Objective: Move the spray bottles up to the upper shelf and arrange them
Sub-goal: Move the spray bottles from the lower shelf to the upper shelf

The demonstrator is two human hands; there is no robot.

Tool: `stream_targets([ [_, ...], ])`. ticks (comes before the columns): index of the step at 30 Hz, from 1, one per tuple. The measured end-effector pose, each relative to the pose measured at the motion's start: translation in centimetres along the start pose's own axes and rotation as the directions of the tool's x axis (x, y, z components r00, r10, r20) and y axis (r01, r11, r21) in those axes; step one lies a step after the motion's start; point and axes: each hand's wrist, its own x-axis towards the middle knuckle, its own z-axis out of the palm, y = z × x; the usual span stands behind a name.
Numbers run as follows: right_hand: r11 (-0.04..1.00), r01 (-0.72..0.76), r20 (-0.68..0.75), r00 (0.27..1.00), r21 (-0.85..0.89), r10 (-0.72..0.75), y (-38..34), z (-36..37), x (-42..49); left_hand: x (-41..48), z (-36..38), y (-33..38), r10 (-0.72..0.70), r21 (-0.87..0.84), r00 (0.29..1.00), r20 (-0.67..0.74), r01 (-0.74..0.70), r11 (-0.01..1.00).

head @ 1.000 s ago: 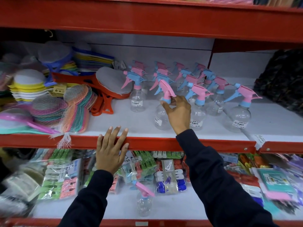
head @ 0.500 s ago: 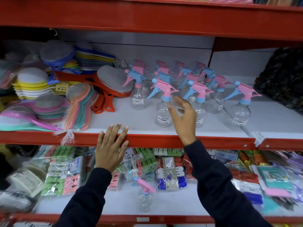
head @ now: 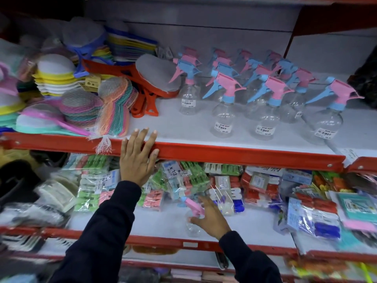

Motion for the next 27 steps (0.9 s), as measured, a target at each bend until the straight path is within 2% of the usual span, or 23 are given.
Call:
stream_targets([
  [7, 0.998, -0.051, -0.075, 0.996, 0.039, 0.054, 1.5, 1.7, 1.3, 0.0, 0.5, -0.2, 0.014, 0.003, 0.999, -0.045, -0.014, 1.000],
  [11, 0.988, 0.005, -0.125, 0.992, 0.153, 0.015, 0.8, -0.2, 0.4, 0.0, 0.4, -0.2, 0.022, -0.010, 0.999, -0.050, -0.022, 1.000],
  [14, 0.964, 0.100, -0.222, 0.974, 0.247, -0.044, -1.7, -3.1, -1.5, 0.0, 0.5, -0.2, 0.016, -0.026, 0.999, -0.045, -0.018, 0.999],
  [18, 0.909, 0.309, -0.431, 0.886, 0.279, -0.168, -6.6, -7.6, -3.9, 0.0, 0.4, 0.0, 0.003, -0.040, 0.999, -0.039, -0.005, 0.999],
  [23, 0.799, 0.522, -0.597, 0.755, 0.299, -0.269, -13.9, -12.6, -5.0, 0.0, 0.2, -0.1, 0.009, -0.034, 1.000, -0.009, -0.009, 0.999],
  [27, 0.770, 0.609, -0.677, 0.650, 0.193, -0.345, -18.8, -15.2, -2.6, 0.0, -0.1, -0.1, 0.003, -0.039, 1.000, 0.025, -0.002, 0.999],
])
